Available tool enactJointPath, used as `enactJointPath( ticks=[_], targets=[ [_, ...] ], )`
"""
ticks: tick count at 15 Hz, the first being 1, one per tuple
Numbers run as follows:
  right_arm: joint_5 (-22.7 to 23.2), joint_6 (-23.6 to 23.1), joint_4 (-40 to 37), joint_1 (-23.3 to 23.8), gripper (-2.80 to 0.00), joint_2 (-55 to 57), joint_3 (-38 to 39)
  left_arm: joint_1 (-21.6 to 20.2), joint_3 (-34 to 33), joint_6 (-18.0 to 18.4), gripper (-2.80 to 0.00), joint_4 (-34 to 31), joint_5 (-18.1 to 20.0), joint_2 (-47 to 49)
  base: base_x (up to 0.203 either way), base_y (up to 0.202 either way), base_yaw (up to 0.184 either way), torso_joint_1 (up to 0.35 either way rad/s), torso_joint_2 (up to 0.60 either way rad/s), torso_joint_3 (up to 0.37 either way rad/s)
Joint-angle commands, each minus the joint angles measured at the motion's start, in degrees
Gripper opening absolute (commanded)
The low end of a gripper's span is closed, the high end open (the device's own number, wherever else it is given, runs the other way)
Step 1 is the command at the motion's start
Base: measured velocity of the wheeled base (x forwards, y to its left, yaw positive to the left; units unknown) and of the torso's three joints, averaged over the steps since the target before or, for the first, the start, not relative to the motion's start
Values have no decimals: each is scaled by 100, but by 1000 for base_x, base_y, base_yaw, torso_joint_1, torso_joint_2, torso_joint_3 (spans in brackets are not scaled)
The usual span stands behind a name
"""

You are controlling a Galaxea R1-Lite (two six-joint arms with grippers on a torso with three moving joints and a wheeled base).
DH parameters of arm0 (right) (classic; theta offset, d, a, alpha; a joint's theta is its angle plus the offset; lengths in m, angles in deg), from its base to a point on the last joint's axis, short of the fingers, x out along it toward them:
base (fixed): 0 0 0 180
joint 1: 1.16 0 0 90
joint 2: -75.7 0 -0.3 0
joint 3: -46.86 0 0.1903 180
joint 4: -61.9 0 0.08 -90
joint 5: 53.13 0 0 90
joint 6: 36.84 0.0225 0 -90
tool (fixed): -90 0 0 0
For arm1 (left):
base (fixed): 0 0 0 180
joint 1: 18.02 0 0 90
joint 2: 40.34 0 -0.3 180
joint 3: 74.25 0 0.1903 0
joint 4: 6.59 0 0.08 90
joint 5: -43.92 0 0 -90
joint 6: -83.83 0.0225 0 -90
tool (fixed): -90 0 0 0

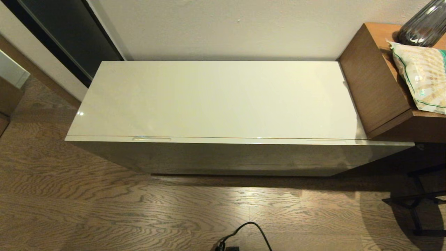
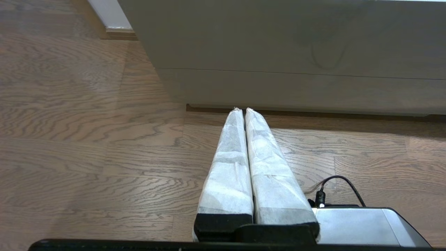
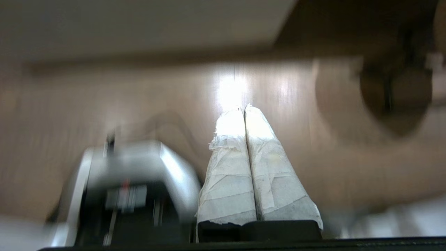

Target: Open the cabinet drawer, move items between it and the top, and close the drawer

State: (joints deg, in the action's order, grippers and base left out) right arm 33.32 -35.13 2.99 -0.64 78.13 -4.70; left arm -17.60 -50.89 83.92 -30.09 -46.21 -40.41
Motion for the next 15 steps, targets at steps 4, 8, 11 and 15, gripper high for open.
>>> enactJointPath(
  ticks=[4, 8, 11, 15],
  targets=[
    [221, -288, 4464, -15, -280, -210, 2812, 2, 0, -1, -280, -3, -4, 7, 0, 0, 0, 0, 0, 0],
    [416, -364, 3432, -16, -280, -217, 2749, 2, 0, -1, -280, 5, -4, 7, 0, 0, 0, 0, 0, 0],
    [425, -355, 3590, -16, -280, -225, 2801, 2, 0, -1, -280, -4, -4, 7, 0, 0, 0, 0, 0, 0],
    [346, -127, 3590, -16, -280, -225, 2801, 2, 0, -1, -280, 5, -4, 7, 0, 0, 0, 0, 0, 0]
  ],
)
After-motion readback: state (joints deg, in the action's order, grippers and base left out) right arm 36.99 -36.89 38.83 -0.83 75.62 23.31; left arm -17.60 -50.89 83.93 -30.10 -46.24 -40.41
